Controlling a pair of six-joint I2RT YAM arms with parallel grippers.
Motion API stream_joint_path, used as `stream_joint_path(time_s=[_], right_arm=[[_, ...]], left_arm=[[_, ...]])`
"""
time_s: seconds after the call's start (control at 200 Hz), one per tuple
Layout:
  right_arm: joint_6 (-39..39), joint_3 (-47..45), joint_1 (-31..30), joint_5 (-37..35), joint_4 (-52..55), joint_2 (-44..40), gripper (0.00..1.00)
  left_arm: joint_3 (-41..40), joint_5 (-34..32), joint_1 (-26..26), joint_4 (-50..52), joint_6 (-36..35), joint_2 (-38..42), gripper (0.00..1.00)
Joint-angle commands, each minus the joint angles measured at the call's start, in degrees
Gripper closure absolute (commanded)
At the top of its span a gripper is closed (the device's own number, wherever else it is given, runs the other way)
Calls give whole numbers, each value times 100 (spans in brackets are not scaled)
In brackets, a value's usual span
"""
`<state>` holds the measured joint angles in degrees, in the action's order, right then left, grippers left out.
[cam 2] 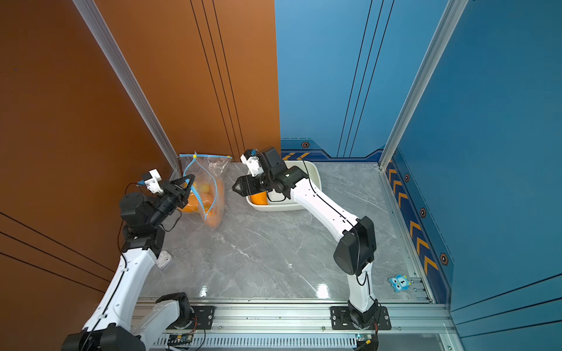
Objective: Place the mango in a zip-top bag and seal the zipper
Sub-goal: Open the zipper of the food storage bag, then pick up the mango from the basket.
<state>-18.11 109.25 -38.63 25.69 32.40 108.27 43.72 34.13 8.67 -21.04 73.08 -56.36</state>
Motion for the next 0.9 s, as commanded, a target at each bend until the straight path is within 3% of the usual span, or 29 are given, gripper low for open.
stream_joint_path(time_s=[0.0,0.075,0.145,0.21,0.285,0.555,0.671,0.896], right_arm=[[218,-575,569,-91,-770,-805,23],[-151,-852,861,-453,-905,-702,24],[129,-674,792,-1039,-500,-266,23],[289,328,669,-1645,374,482,20],[258,1216,616,-1749,969,1410,17],[153,3883,223,-2576,1602,3610,6],[160,4123,83,-3067,1544,3944,5],[-124,4146,82,-3092,1488,4358,6]], left_arm=[[-55,46,-183,51,-483,-172,100],[-106,-31,-331,53,-636,-271,100],[-135,-129,-463,55,-747,-359,100],[-123,-132,-556,53,-788,-482,100],[-97,-100,-585,55,-849,-572,100],[142,193,-543,199,-1083,-698,100],[139,278,-586,201,-1170,-688,100],[146,395,-622,205,-1246,-719,100]])
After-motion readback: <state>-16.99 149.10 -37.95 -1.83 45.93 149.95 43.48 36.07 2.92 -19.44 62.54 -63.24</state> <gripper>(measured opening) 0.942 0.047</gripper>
